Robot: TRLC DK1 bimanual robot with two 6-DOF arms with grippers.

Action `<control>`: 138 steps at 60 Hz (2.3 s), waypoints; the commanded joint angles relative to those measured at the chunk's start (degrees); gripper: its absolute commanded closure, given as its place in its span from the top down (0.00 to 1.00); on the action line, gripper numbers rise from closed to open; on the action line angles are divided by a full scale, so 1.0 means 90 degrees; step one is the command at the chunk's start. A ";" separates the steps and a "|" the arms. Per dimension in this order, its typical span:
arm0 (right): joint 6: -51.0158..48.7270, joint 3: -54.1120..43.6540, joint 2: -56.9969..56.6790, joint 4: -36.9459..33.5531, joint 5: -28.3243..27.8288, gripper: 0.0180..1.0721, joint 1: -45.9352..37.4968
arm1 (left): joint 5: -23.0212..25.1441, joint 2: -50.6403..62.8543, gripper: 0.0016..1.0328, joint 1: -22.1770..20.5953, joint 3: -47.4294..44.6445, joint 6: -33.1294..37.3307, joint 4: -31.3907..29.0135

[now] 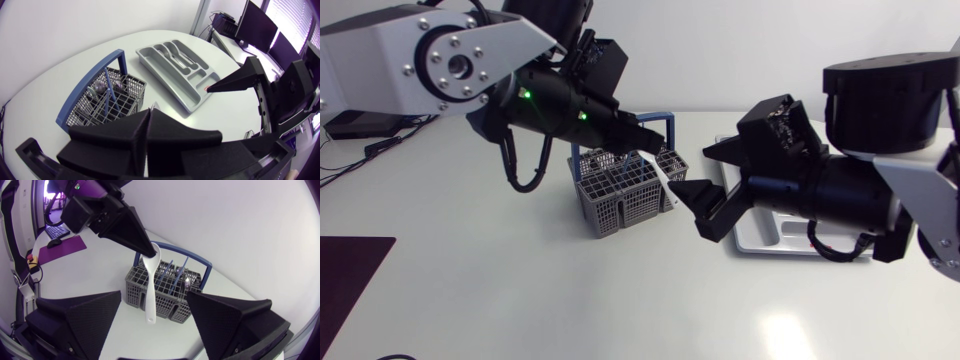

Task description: Unload the cutlery basket into the drawer organizer.

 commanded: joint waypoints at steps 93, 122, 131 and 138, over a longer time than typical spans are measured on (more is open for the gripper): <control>-0.0216 0.0169 0.1230 0.0557 0.0904 0.21 0.0640 | 0.0660 0.0338 0.16 0.0084 0.0684 -0.0330 -0.0576; -0.0196 0.0032 0.0801 0.0322 0.0885 0.21 0.0679 | 0.0660 0.0319 0.27 0.0123 0.0704 -0.0330 -0.0586; -0.0196 0.0012 0.0801 0.0322 0.0875 0.21 0.0669 | 0.0660 0.0319 0.27 0.0123 0.0723 -0.0330 -0.0586; -0.0216 -0.0007 0.0869 0.0264 0.0807 0.21 0.0669 | 0.0660 0.0338 0.27 0.0142 0.0675 -0.0330 -0.0586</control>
